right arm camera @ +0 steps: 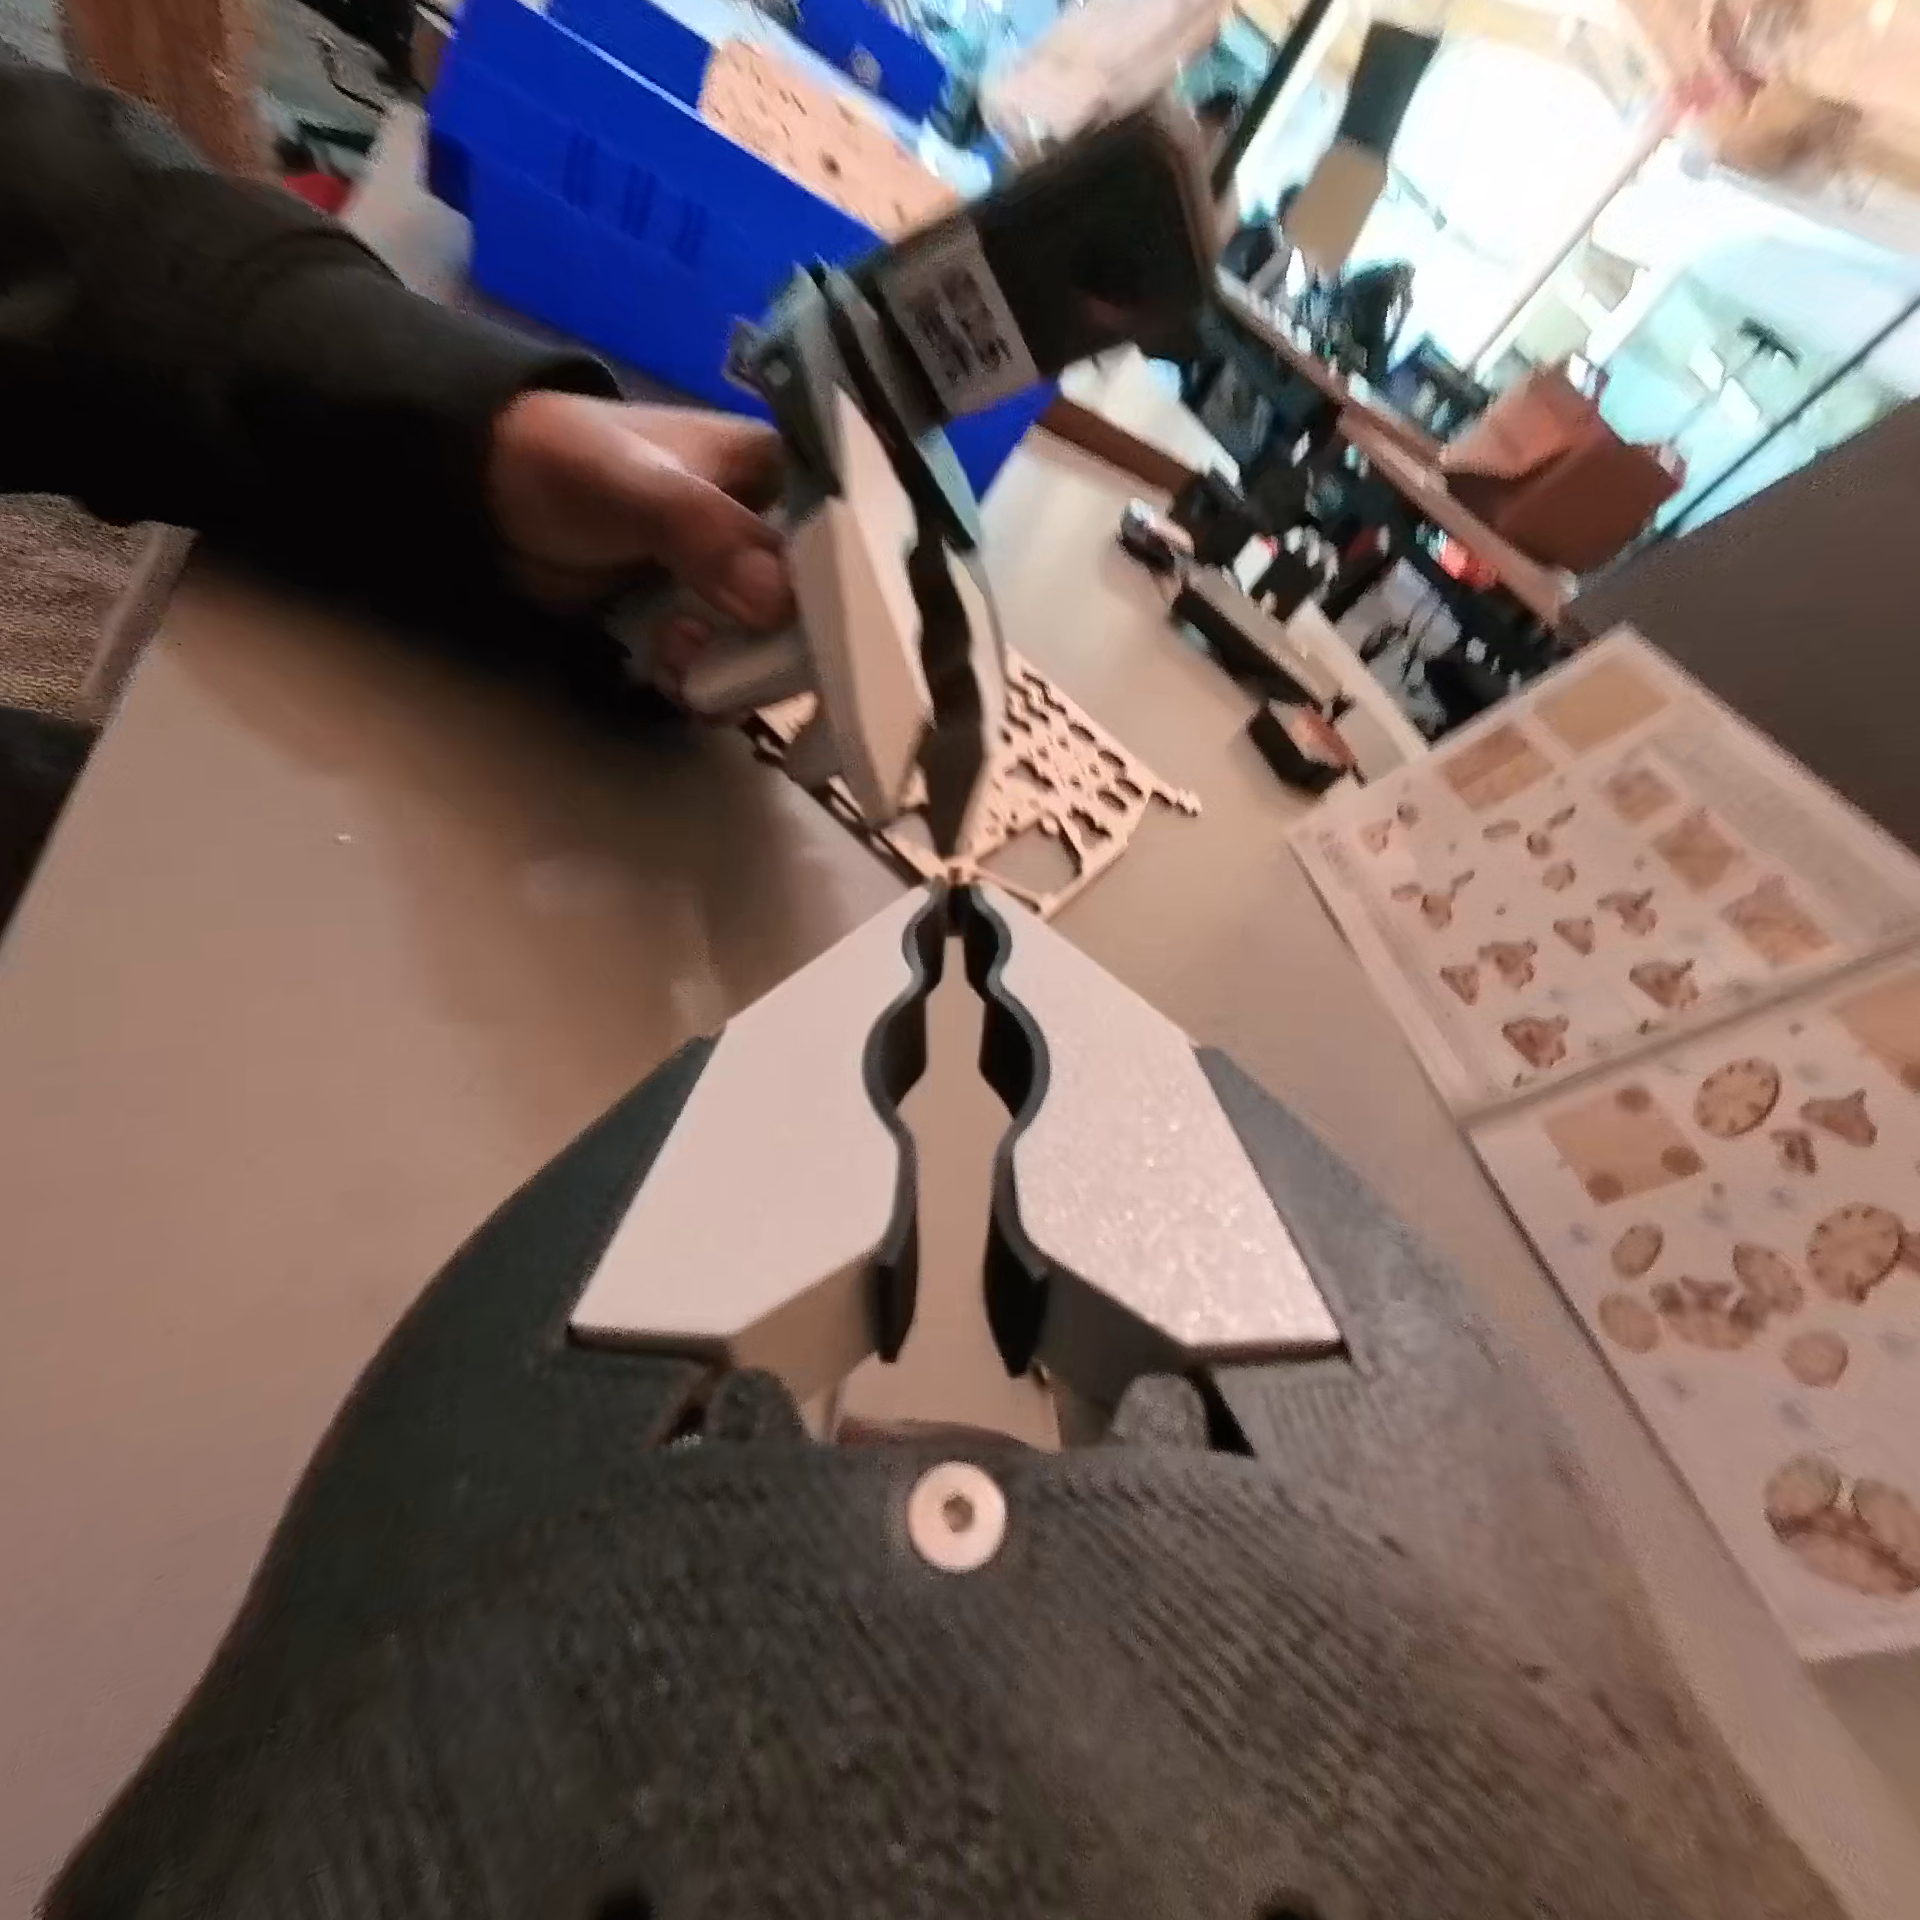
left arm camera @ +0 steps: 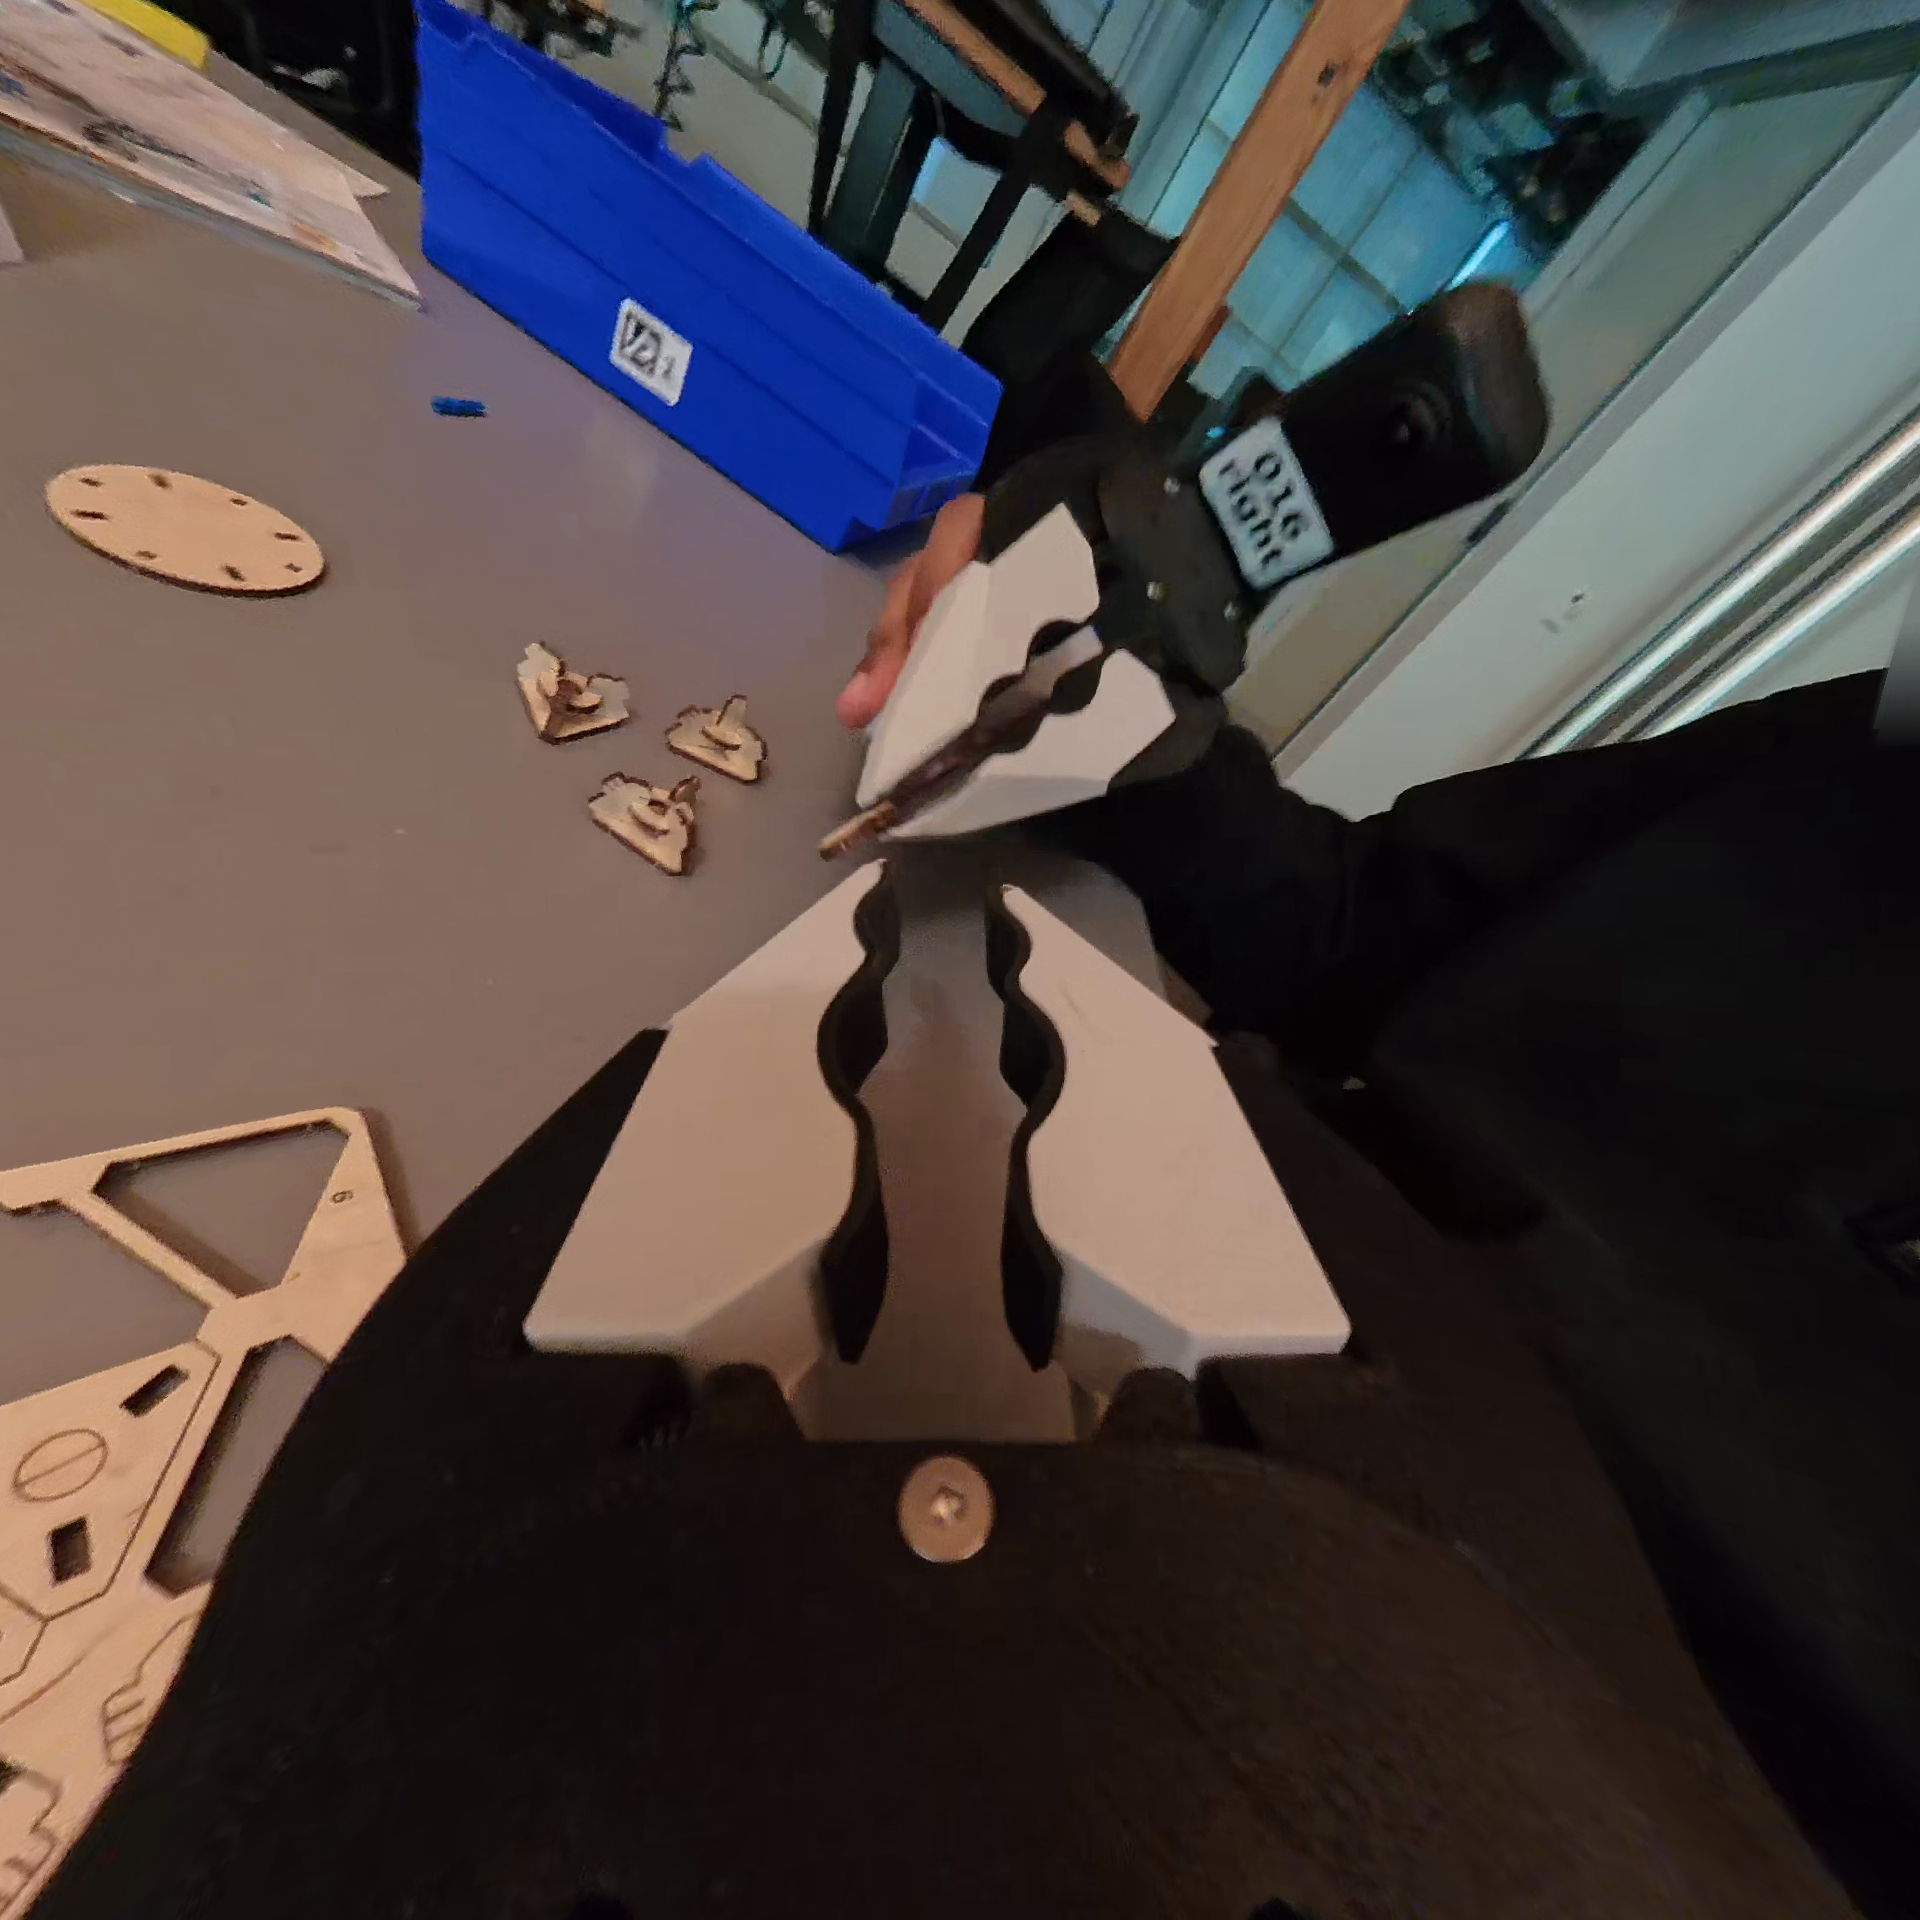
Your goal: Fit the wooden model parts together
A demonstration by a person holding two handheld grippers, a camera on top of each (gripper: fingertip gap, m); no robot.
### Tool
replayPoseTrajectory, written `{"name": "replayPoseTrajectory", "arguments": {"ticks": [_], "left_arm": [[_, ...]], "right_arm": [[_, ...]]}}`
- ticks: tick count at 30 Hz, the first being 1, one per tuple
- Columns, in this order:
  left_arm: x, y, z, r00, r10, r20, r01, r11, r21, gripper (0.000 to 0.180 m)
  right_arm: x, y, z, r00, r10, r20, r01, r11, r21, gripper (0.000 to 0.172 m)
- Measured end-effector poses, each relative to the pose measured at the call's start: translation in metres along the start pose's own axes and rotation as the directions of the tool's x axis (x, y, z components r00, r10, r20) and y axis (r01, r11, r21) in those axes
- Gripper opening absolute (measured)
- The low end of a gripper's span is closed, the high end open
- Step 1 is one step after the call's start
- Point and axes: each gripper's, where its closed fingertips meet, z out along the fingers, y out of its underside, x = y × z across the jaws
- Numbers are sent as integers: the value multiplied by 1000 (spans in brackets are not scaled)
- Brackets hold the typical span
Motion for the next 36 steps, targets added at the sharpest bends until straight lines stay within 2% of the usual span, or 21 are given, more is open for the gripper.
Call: {"name": "replayPoseTrajectory", "arguments": {"ticks": [3, 6, 11, 18, 36], "left_arm": [[-12, 15, 7, 989, 74, 129, -59, 991, -120, 23], [-25, 34, 14, 948, 197, 249, -122, 950, -286, 33], [-37, 50, 17, 909, 265, 323, -120, 906, -407, 32], [-41, 53, 16, 902, 260, 344, -96, 899, -427, 17], [-36, 55, 18, 915, 261, 308, -109, 894, -434, 14]], "right_arm": [[9, 20, 0, 995, 102, 12, -100, 989, -107, 1], [7, 36, -1, 975, 212, 59, -196, 959, -204, 1], [-6, 49, -2, 940, 315, 128, -261, 909, -324, 1], [-22, 58, 2, 927, 316, 202, -208, 881, -424, 2], [-31, 60, 6, 886, 385, 259, -225, 844, -486, 1]]}}
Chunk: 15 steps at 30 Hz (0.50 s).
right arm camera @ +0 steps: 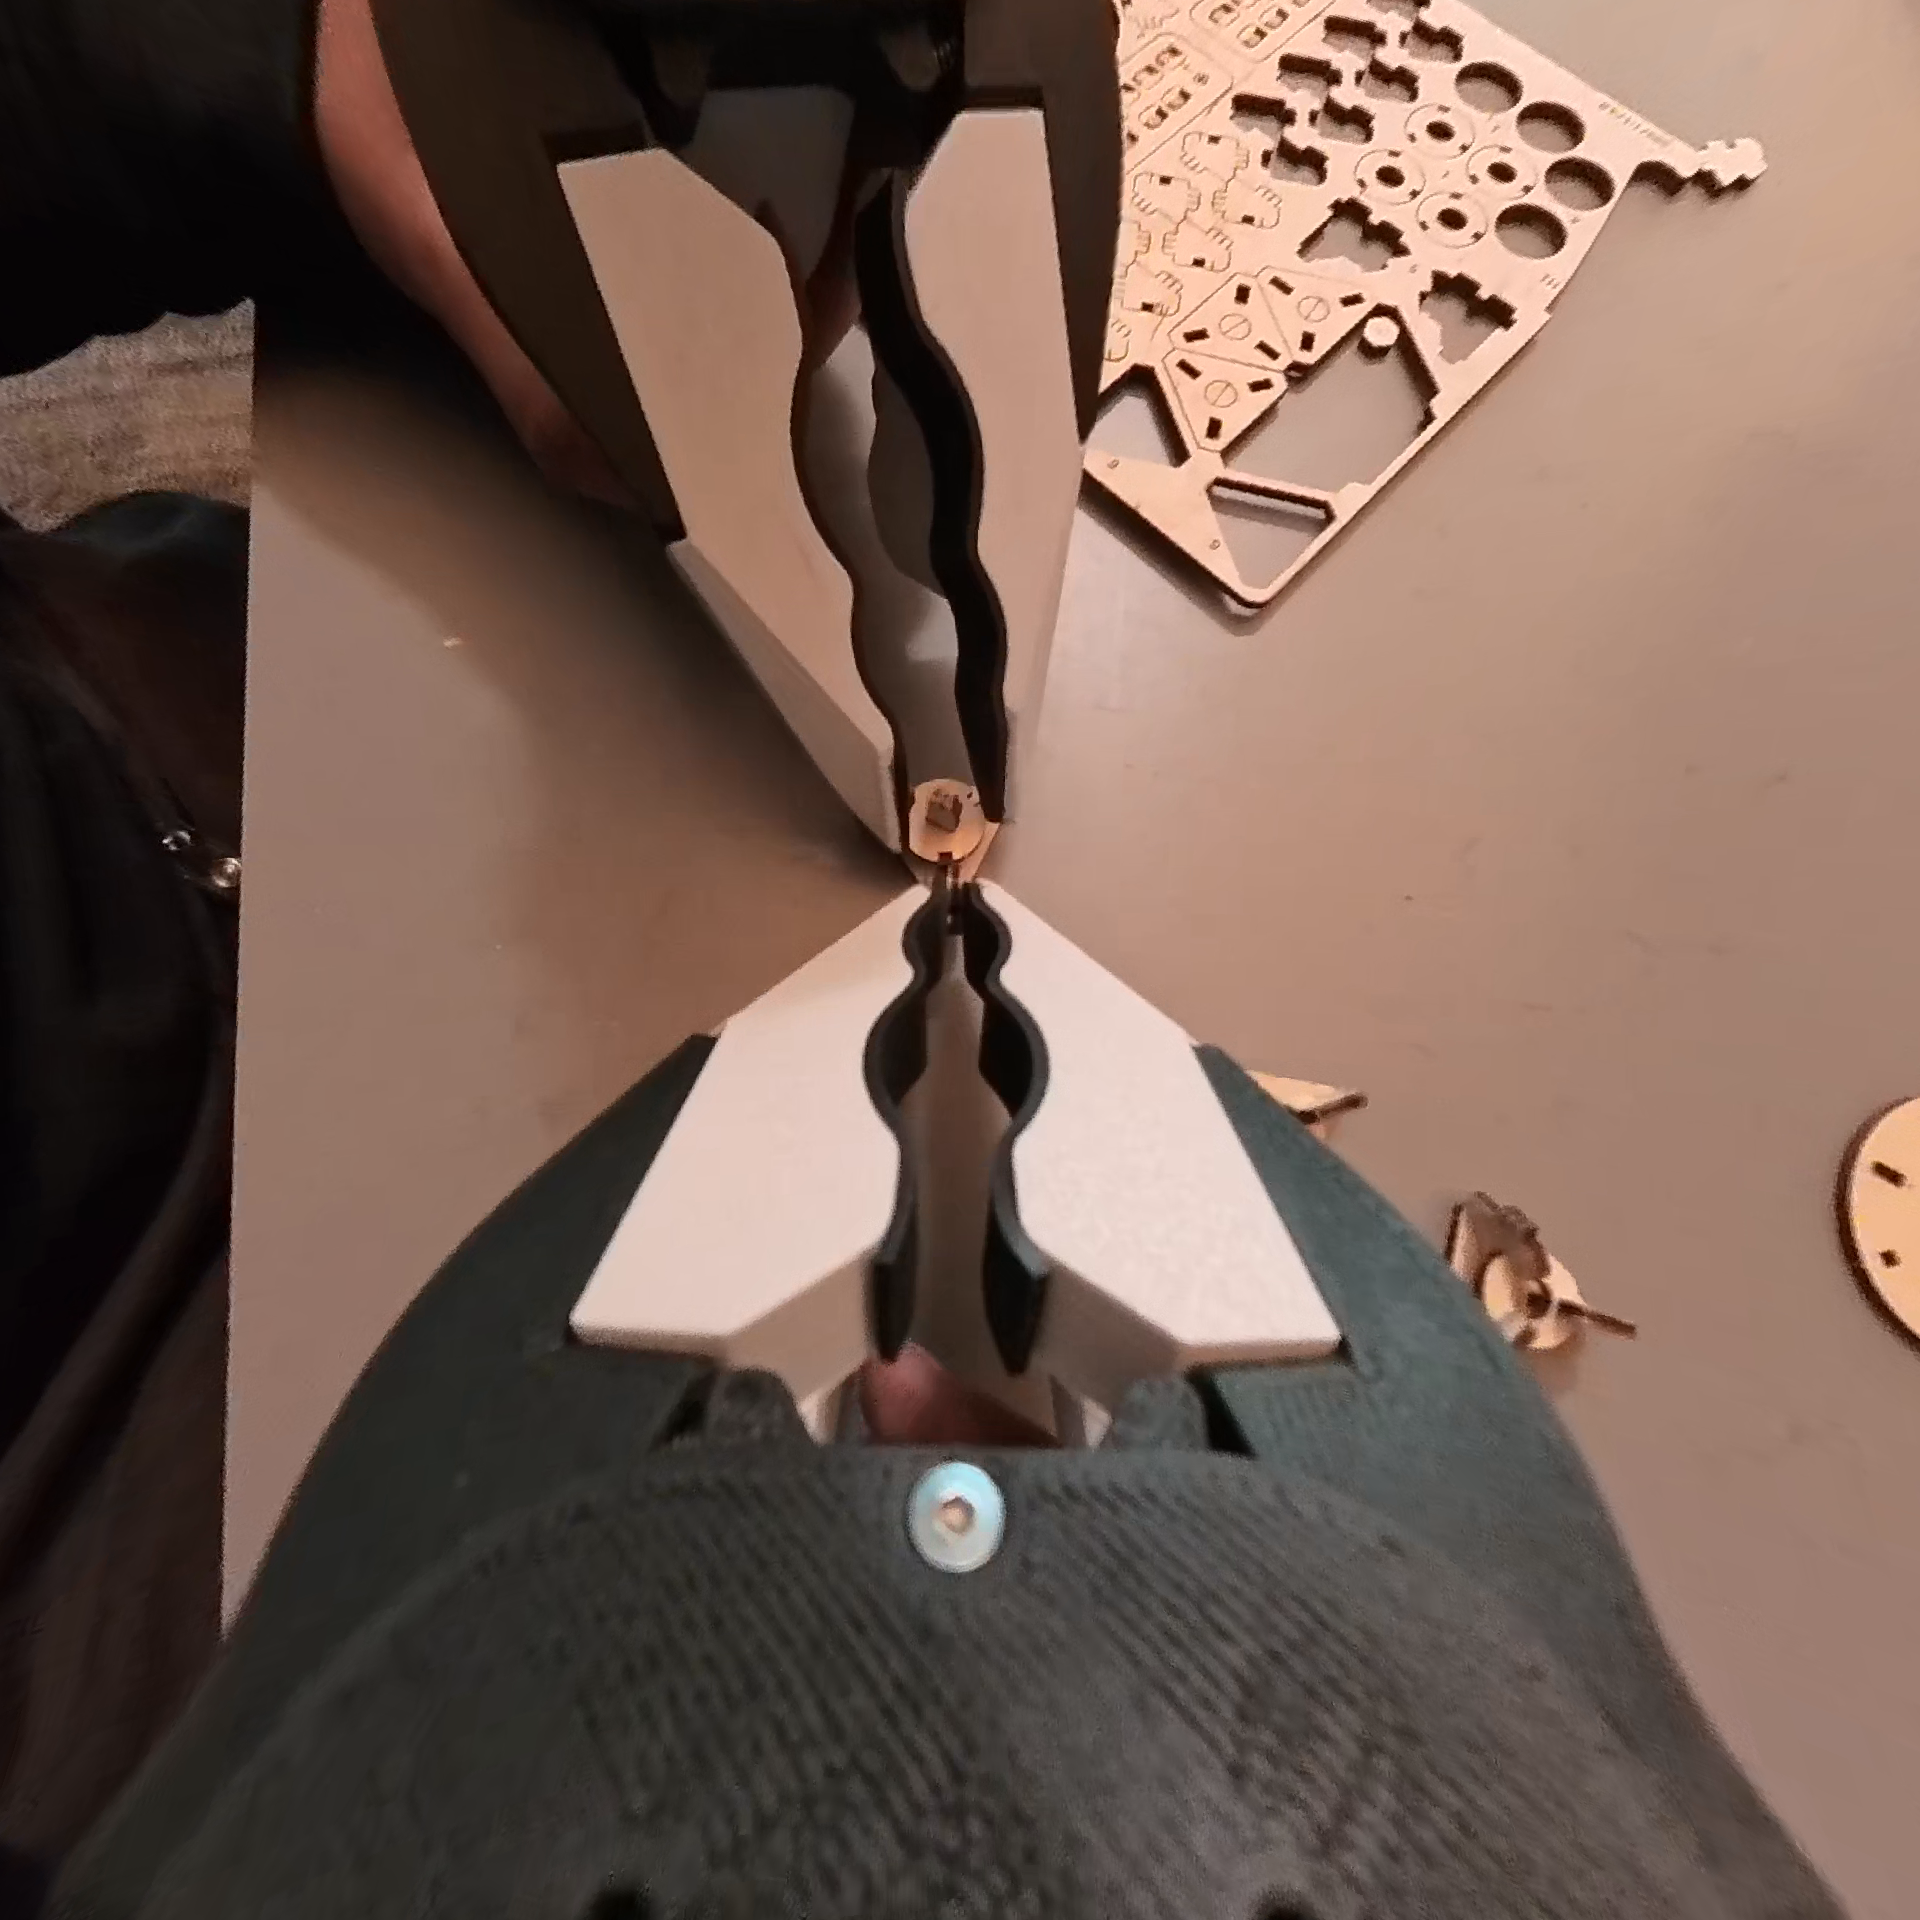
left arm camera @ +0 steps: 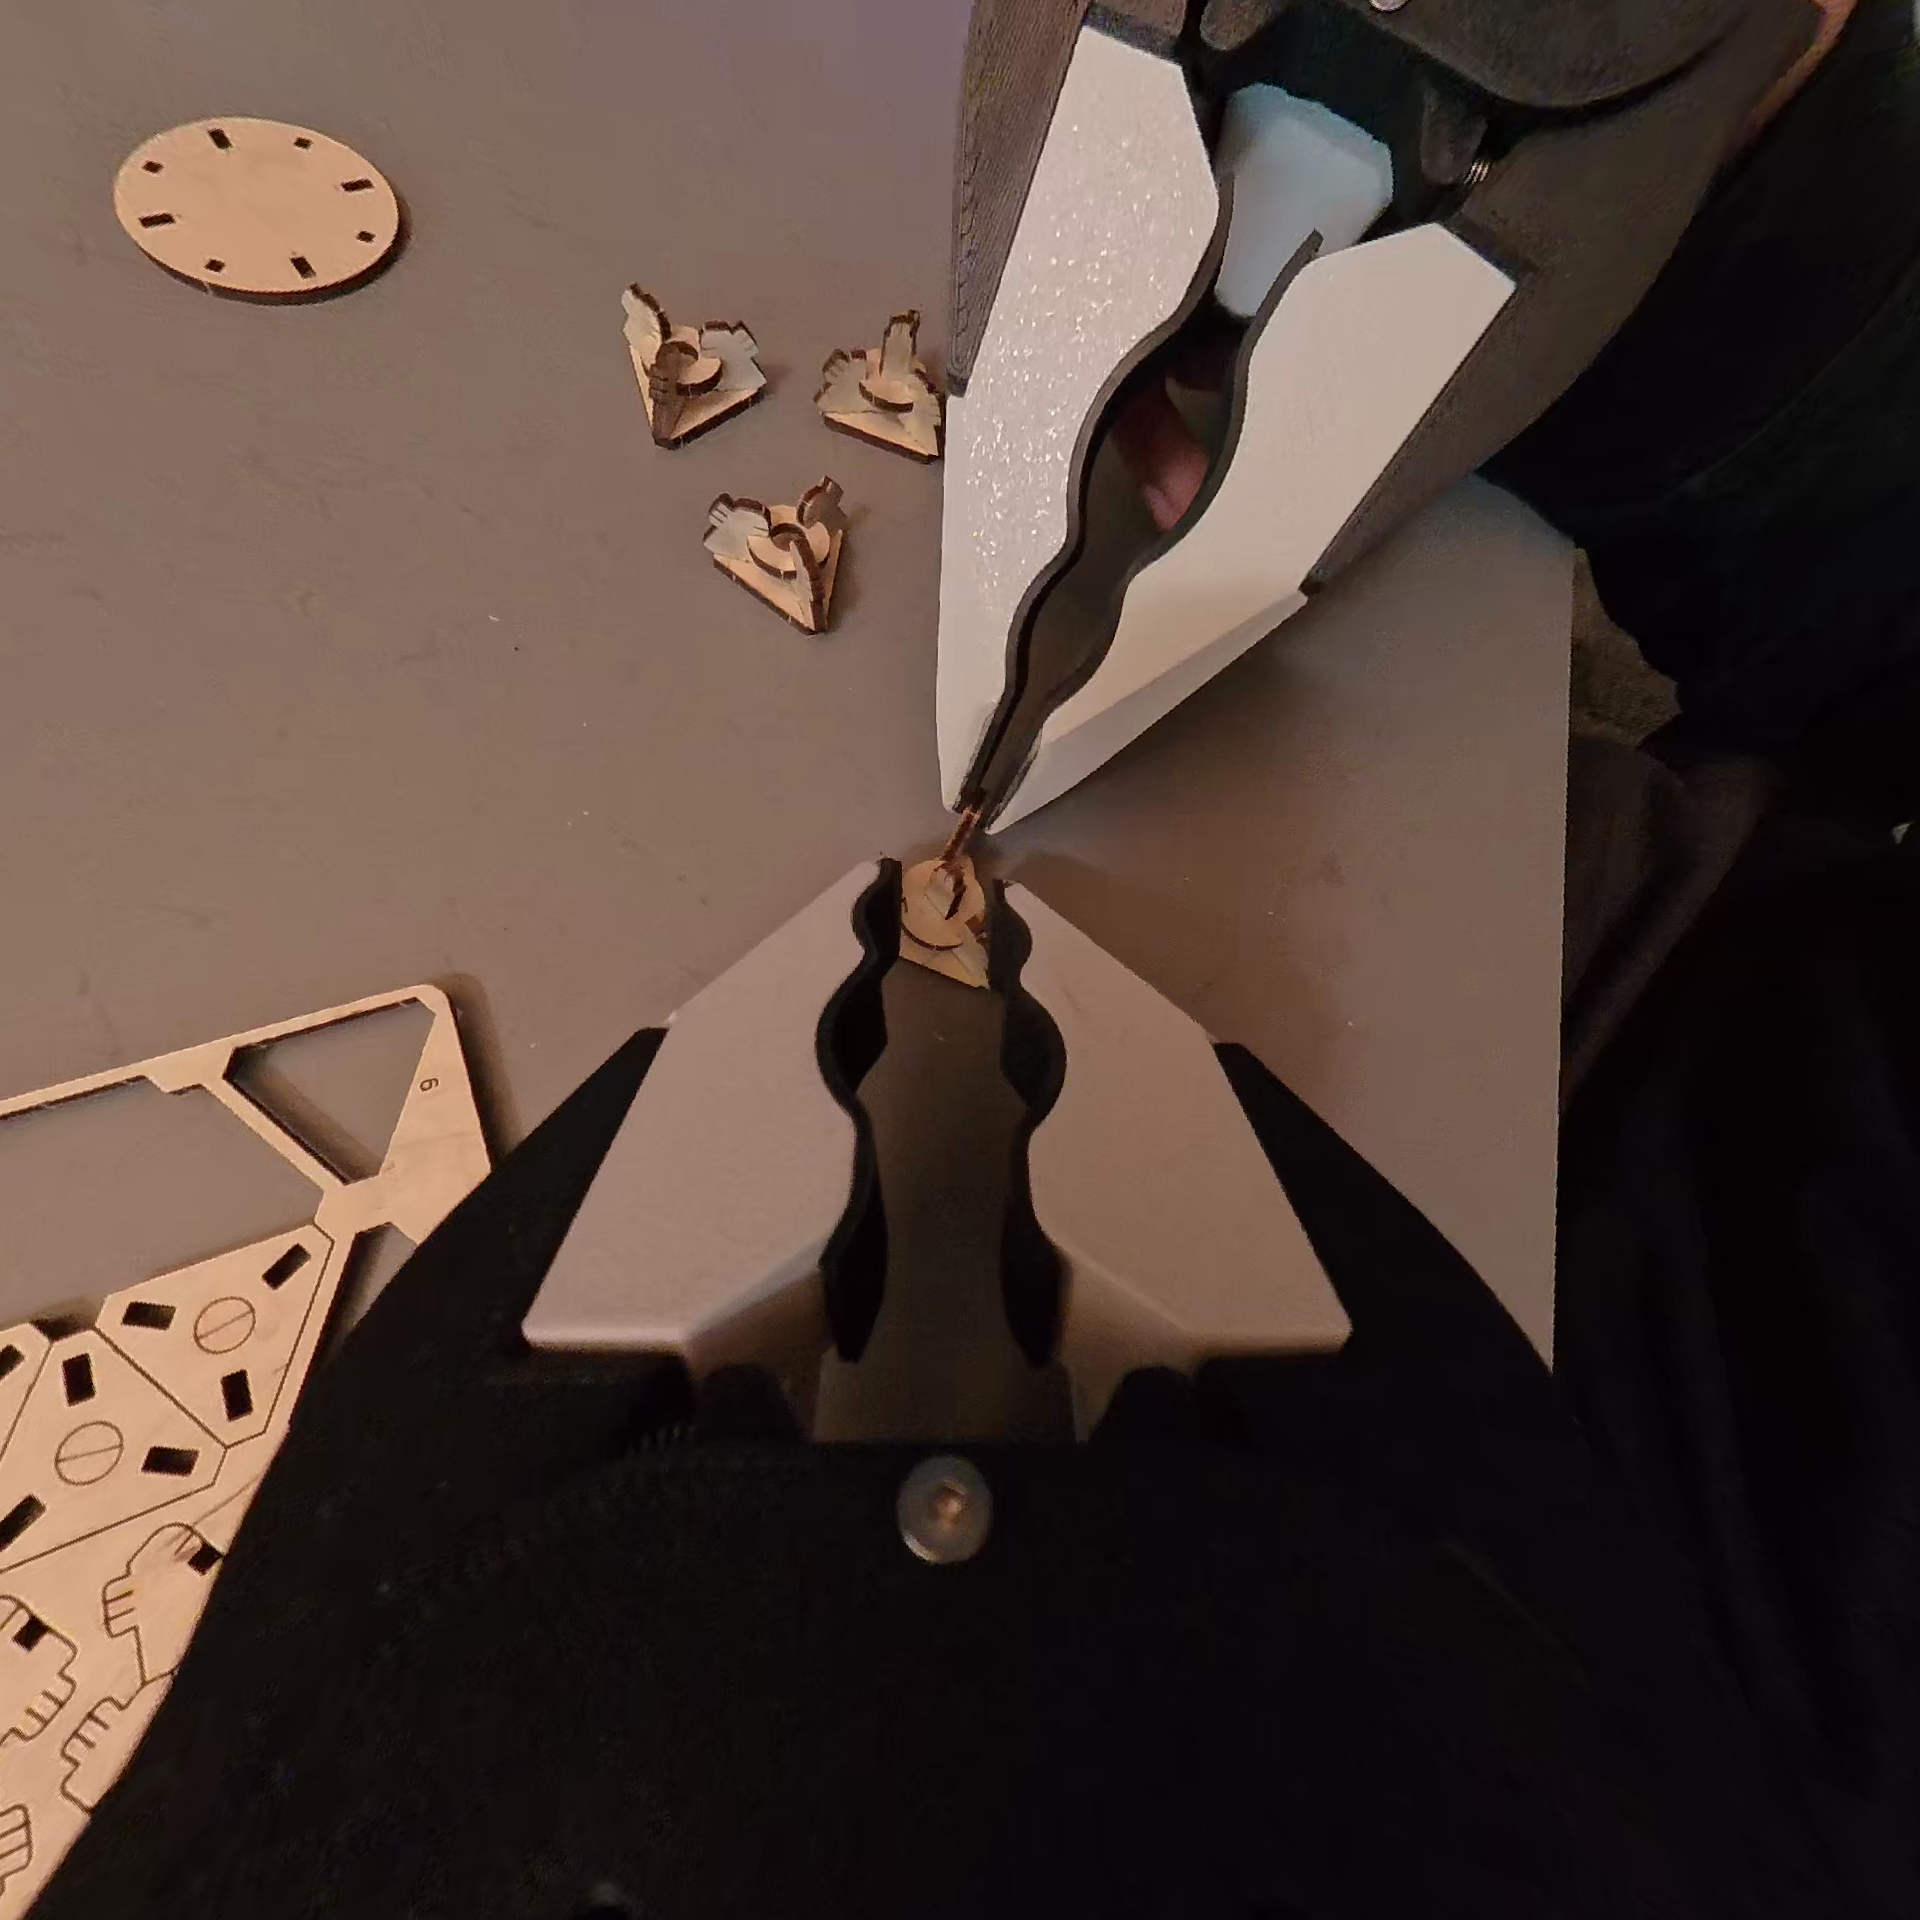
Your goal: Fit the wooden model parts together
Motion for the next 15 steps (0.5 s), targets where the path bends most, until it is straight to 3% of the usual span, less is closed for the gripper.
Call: {"name": "replayPoseTrajectory", "arguments": {"ticks": [7, 15], "left_arm": [[4, 0, 0, 1000, 16, -19, -16, 1000, 4, 5], [6, -6, -7, 996, -30, -83, 35, 998, 58, 33]], "right_arm": [[0, -1, 1, 1000, -12, -12, 11, 998, -62, 1], [5, 4, 1, 981, -140, -136, 124, 984, -125, 2]]}}
